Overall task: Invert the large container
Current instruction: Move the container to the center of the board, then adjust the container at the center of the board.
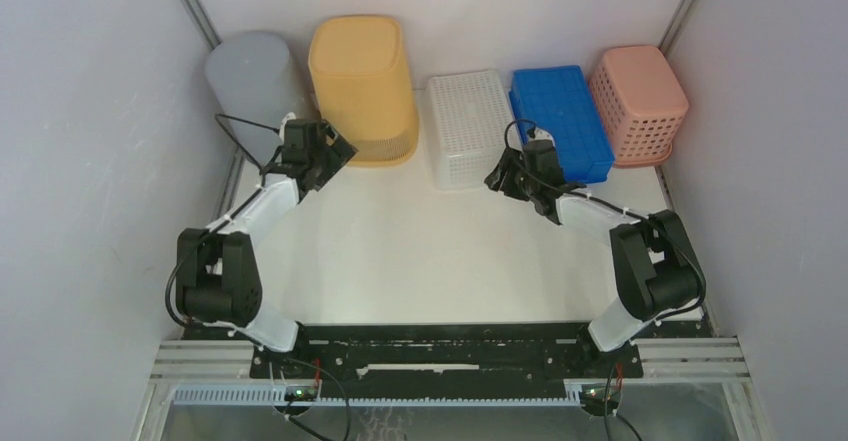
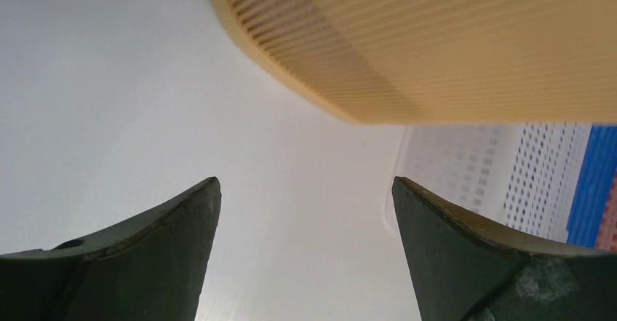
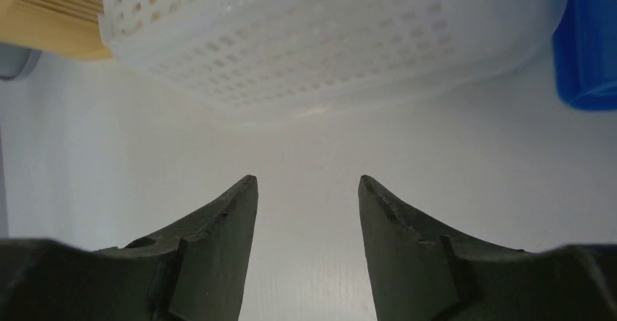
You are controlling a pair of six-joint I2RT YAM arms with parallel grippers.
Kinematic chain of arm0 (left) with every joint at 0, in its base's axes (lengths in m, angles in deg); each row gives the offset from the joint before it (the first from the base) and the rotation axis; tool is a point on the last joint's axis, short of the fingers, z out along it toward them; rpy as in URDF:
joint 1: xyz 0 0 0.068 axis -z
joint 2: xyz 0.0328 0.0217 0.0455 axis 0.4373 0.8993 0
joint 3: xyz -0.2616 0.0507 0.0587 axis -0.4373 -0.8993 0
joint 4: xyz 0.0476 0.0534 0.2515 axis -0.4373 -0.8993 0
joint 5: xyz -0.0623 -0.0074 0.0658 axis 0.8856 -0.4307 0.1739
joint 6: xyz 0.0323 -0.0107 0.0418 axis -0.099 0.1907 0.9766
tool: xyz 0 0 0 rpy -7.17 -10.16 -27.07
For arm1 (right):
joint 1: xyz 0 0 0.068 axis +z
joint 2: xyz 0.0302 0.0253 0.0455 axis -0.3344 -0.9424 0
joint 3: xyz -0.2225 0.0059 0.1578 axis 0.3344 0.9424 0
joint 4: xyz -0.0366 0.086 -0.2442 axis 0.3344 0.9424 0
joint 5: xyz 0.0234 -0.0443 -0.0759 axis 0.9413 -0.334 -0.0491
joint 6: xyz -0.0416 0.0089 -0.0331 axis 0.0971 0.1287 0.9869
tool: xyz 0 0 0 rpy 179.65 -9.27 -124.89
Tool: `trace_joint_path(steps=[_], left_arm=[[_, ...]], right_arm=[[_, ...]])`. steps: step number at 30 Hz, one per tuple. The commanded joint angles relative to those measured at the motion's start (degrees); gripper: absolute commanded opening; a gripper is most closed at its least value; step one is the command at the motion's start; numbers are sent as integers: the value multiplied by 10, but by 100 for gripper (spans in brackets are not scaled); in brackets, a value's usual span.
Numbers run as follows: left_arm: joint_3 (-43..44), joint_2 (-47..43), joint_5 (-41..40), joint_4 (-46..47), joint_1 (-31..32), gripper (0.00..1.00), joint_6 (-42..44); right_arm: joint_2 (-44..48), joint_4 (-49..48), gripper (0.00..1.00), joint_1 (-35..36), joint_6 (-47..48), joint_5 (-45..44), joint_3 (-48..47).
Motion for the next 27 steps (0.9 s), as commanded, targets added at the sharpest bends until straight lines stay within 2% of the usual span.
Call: trace_joint_path(steps=[1,6,12,27], left_arm=[[-59,-60,23,27,22,92,-13],[-101,-102,39,34,32,92,-12],[-127,-146,46,29,33,92,-3],[-134,-172,46,17,32,92,7]], right_arm=[[0,-116,62,2,17,-87,-24],[-23,-189,64,14,68,-145,-25],[-61,-249,64,8,78,-171,-32],[-104,-271,64,55,55,-166,-44]])
